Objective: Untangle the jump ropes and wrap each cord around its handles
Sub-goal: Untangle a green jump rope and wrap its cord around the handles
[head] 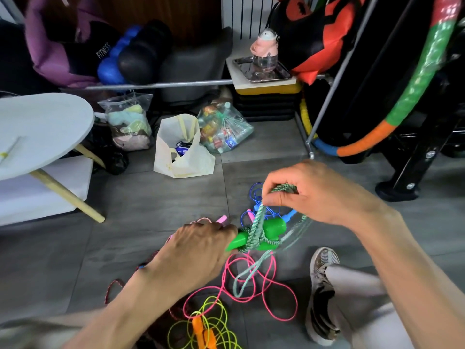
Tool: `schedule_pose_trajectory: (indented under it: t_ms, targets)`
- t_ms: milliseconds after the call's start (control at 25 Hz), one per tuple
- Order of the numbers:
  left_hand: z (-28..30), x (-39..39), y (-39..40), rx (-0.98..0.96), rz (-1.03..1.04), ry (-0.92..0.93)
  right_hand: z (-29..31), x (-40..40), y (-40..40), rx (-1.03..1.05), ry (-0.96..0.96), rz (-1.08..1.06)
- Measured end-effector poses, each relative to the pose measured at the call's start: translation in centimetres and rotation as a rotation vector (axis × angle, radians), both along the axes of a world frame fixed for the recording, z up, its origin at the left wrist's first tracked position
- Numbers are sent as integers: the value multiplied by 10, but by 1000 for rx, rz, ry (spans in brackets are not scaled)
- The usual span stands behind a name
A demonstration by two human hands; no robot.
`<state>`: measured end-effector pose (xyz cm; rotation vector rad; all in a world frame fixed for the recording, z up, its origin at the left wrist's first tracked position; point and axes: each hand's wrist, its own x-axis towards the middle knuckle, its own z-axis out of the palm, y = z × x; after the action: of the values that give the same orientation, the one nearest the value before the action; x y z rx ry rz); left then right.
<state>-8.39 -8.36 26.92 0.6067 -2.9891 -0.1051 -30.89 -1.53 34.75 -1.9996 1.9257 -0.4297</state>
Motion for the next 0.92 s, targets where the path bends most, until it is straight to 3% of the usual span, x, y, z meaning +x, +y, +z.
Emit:
schedule_pose_trajectory:
  t_ms: [120, 360, 560, 680, 760, 840, 920]
  targets:
    - [8, 4, 4, 200, -21, 45, -7, -3, -6, -2, -12, 9]
    - [40, 10, 12, 592, -160, 222, -13, 15, -18, 198, -407, 13]
    - [55, 10, 20, 758, -258, 333, -28, 53, -26, 161, -595, -38]
    - [63, 18, 11, 758, -127, 462, -40, 52, -25, 182, -655, -278]
    - [65, 21, 1, 738, 70, 568, -46, 52, -20, 112, -759, -436]
    - [60, 20, -10, 737, 294, 648, -50, 61, -24, 1, -860, -362]
    - [51, 20, -20, 572, 414, 611, -49, 74, -29, -33, -926, -302]
